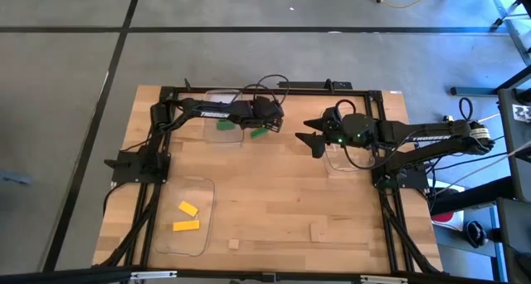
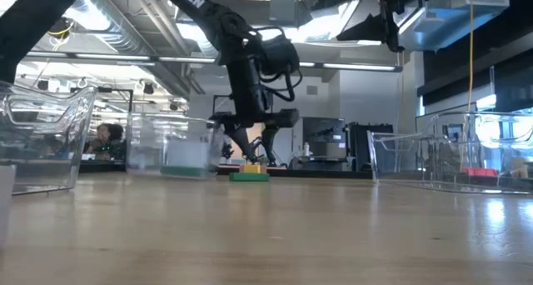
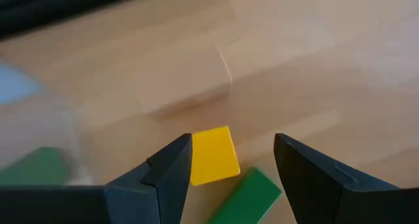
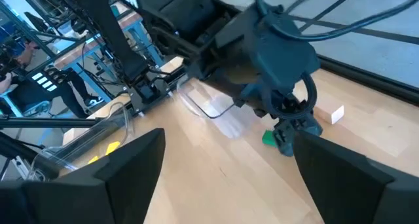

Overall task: Sort & place blocks by color
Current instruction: Put the yellow block into the bottom left transparent bin

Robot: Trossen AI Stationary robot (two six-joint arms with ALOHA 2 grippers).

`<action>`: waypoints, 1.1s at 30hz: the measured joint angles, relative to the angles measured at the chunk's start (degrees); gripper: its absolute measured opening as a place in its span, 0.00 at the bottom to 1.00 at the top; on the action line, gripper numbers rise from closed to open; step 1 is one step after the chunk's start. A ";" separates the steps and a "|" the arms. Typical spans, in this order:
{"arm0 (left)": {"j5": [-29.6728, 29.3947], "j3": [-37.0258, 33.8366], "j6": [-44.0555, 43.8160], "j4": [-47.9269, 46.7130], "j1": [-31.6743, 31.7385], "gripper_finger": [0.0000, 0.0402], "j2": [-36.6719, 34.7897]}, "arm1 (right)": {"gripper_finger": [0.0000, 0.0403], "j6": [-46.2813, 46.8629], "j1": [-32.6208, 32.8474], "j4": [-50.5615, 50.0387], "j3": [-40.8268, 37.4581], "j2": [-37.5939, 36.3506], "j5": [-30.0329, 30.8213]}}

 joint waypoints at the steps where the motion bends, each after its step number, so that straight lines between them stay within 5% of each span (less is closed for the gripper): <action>1: -0.24 0.03 -0.01 -0.16 -0.07 0.51 -0.06 | 0.83 -0.02 -0.01 0.01 0.00 0.00 -0.01; 23: -3.72 -0.01 1.63 -13.90 0.41 0.51 -4.51 | 0.83 -0.08 0.02 -0.16 0.00 -0.02 0.85; 33: -1.09 0.01 -4.81 1.11 0.71 0.51 -3.91 | 0.83 0.07 -0.01 0.03 0.00 -0.02 0.87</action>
